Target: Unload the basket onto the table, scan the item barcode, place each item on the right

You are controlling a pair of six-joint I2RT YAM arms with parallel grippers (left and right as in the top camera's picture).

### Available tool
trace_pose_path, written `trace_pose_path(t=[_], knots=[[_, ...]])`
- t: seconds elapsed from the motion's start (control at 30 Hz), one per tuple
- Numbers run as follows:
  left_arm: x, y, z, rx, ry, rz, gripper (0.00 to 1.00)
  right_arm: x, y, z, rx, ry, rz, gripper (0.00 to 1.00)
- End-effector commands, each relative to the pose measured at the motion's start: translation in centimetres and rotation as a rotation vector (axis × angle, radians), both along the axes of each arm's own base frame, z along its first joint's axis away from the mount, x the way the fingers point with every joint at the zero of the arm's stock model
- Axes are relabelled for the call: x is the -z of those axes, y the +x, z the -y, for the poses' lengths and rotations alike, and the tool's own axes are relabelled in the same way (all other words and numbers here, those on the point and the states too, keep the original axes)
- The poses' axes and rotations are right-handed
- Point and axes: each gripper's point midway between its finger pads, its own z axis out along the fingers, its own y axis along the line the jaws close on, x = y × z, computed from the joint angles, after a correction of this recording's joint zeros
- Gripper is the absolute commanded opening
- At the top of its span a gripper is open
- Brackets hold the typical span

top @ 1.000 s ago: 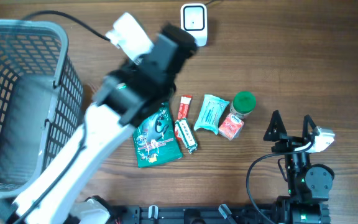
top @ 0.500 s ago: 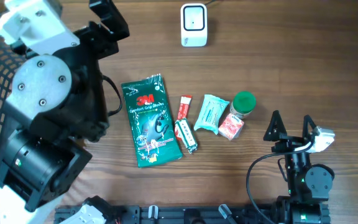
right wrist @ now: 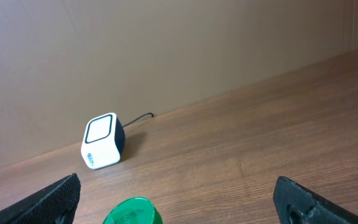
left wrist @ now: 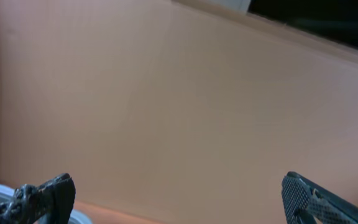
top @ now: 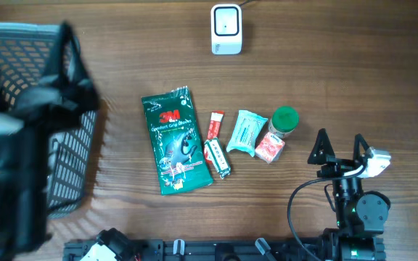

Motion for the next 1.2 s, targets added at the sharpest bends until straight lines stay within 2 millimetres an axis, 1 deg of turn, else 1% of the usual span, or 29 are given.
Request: trace_pose_path(t=[0.0,0.07,0.1,0.2,0.27,0.33,0.37,0.43,0.47,0.53,0.6,0.63,0.67,0.73,0.8,0.87,1.0,1.07,1.17], knots=[[-0.7,-3.3,-0.8,0.113,-0.040,0.073,1.00,-0.1,0.0,0.0,0.003,-0.017,0.004,1.00],[-0.5,-4.9,-1.0,0.160,-0.024,0.106,1.00,-0.1,0.0,0.0,0.003,-0.017,0.004,1.00],[-0.3,-5.6,-0.7,0.192,-0.013,0.122,1.00,-0.1,0.0,0.0,0.003,-0.017,0.004,1.00],[0.9,-7.9,1.0,0.318,0.047,0.164,1.00,-0.1,0.0,0.0,0.003,-0.017,0.004,1.00],[1.3,-9.1,1.0,0.324,0.067,0.195,1.00,-0.1,0.0,0.0,0.003,-0.016,0.004,1.00],[1.7,-10.8,0.5,0.285,0.088,0.235,1.00,-0.1,0.0,-0.8,-0.042,0.065,0.004,1.00],[2.0,-11.6,0.1,0.253,0.094,0.247,1.00,-0.2,0.0,-1.6,-0.089,0.169,0.004,1.00],[2.4,-13.4,-0.6,0.188,0.109,0.283,1.00,-0.5,-0.4,-4.2,-0.240,0.411,-0.020,1.00],[2.6,-14.3,-0.7,0.170,0.118,0.300,1.00,-0.6,-0.9,-5.9,-0.341,0.511,-0.051,1.00],[3.3,-16.5,0.1,0.174,0.149,0.331,1.00,-0.7,-2.0,-8.5,-0.496,0.611,-0.115,1.00],[3.4,-19.0,0.9,0.253,0.159,0.380,1.00,-0.7,-2.7,-9.7,-0.567,0.679,-0.162,1.00],[3.4,-20.3,1.0,0.277,0.158,0.409,1.00,-0.6,-3.2,-10.4,-0.619,0.673,-0.181,1.00],[3.5,-21.1,0.9,0.287,0.157,0.426,1.00,-0.6,-4.0,-11.4,-0.693,0.626,-0.193,1.00],[3.9,-23.0,0.6,0.290,0.161,0.463,1.00,-0.1,-6.3,-13.7,-0.882,0.496,-0.221,1.00],[4.1,-24.2,0.5,0.293,0.161,0.491,1.00,0.3,-7.7,-14.8,-0.984,0.495,-0.269,1.00],[4.2,-25.2,0.4,0.297,0.161,0.514,1.00,0.6,-8.1,-15.1,-1.009,0.526,-0.307,1.00],[4.4,-26.6,0.3,0.295,0.163,0.546,1.00,1.1,-8.3,-15.3,-1.022,0.551,-0.348,0.99],[4.5,-26.9,0.3,0.293,0.163,0.554,1.00,1.1,-8.5,-15.5,-1.036,0.556,-0.362,1.00],[4.7,-28.0,0.2,0.291,0.165,0.579,1.00,1.0,-8.5,-15.5,-1.030,0.560,-0.384,0.99]])
